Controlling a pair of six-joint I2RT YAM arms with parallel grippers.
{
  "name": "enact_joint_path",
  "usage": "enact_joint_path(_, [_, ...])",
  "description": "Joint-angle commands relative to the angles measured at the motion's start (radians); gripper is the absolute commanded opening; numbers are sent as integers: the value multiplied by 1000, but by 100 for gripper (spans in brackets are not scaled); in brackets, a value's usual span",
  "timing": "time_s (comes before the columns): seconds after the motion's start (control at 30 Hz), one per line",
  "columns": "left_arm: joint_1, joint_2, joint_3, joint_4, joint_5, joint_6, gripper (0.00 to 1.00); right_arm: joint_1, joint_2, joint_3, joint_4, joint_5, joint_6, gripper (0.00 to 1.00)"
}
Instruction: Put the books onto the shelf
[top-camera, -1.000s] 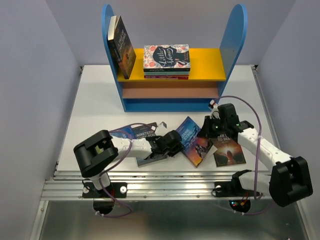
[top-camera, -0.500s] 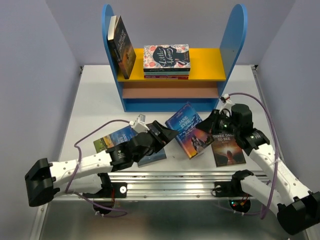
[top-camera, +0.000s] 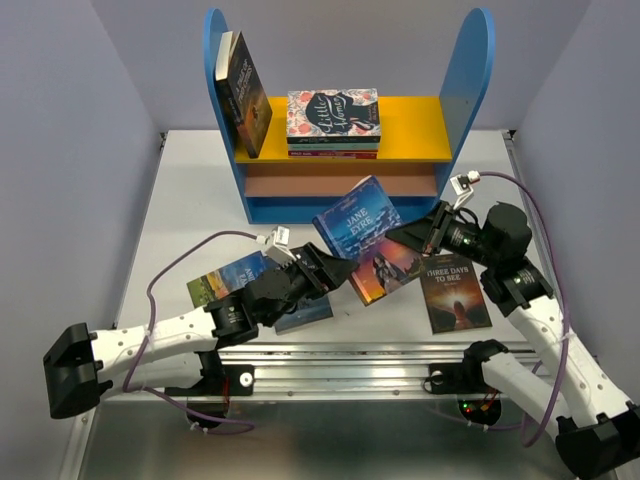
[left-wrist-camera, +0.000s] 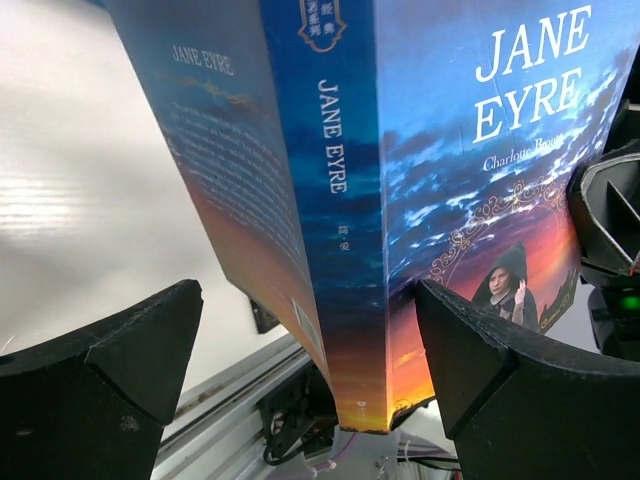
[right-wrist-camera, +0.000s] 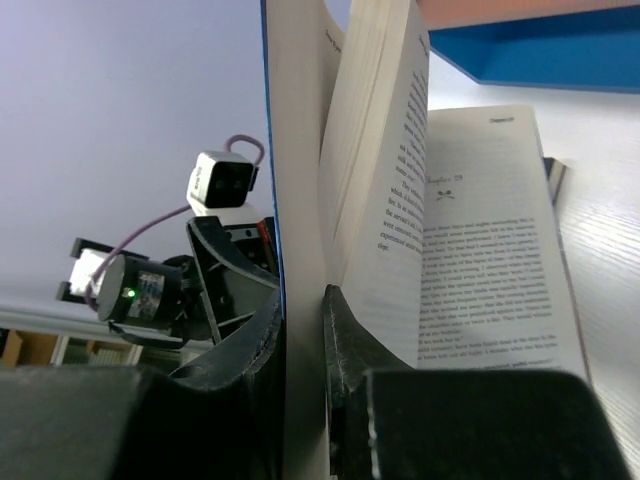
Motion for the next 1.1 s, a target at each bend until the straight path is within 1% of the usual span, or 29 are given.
enact_joint_path(0.0, [-7, -19, 50, 116, -10, 106, 99, 5, -54, 86, 233, -121, 119, 1])
enact_joint_path(0.07, [-7, -29, 40, 157, -3, 126, 99, 5, -60, 63, 236, -123, 133, 1])
enact_joint_path(0.13, [-7, -43, 18, 245, 36, 180, 99, 5, -62, 43, 257, -129, 165, 1])
enact_joint_path(0.2, [-7, -48, 0, 328, 68, 217, 99, 5, -71, 13, 329, -135, 197, 1])
enact_joint_path(0.27, [-7, -46, -11, 369, 77, 232, 99, 5, -74, 5, 395, -144, 243, 1])
enact_joint_path(0.4, [-9, -28, -14, 480, 112, 286, 99, 5, -74, 14, 435, -156, 284, 1])
enact_joint_path(0.5, [-9, -5, 17, 501, 143, 323, 98, 5, -69, 31, 395, -172, 269, 1])
enact_joint_path(0.6, [-9, 18, 52, 511, 155, 350, 91, 5, -68, 17, 400, -188, 281, 1])
enact_joint_path(0.67, [-9, 30, 69, 515, 166, 364, 88, 5, -71, 2, 401, -195, 286, 1])
enact_joint_path(0.7, [-9, 33, 84, 520, 177, 378, 82, 5, -71, -11, 394, -196, 284, 1])
enact_joint_path(0.73, [-9, 35, 93, 521, 182, 386, 78, 5, -72, -15, 388, -196, 280, 1])
enact_joint_path(0.77, [-10, 35, 99, 521, 192, 393, 70, 5, -71, -18, 374, -198, 269, 1])
enact_joint_path(0.83, [-10, 23, 115, 521, 198, 410, 63, 5, -69, -14, 351, -190, 240, 1])
enact_joint_path(0.9, [-10, 11, 116, 520, 192, 426, 45, 5, -65, 11, 279, -176, 194, 1])
enact_joint_path(0.93, [-10, 1, 115, 518, 186, 426, 28, 5, -65, 26, 241, -167, 161, 1])
enact_joint_path(0.97, [-10, -20, 113, 514, 177, 433, 0, 5, -57, 44, 128, -153, 68, 1])
enact_joint_path(1.0, [-10, -31, 115, 494, 142, 436, 0, 5, -54, 90, 55, -105, 12, 1])
enact_joint_path(1.03, [-10, -54, 116, 485, 128, 465, 0, 5, -48, 116, -23, -72, -106, 7])
enact_joint_path(1.07, [-10, -66, 118, 475, 120, 484, 0, 5, -42, 139, -156, -28, -152, 21])
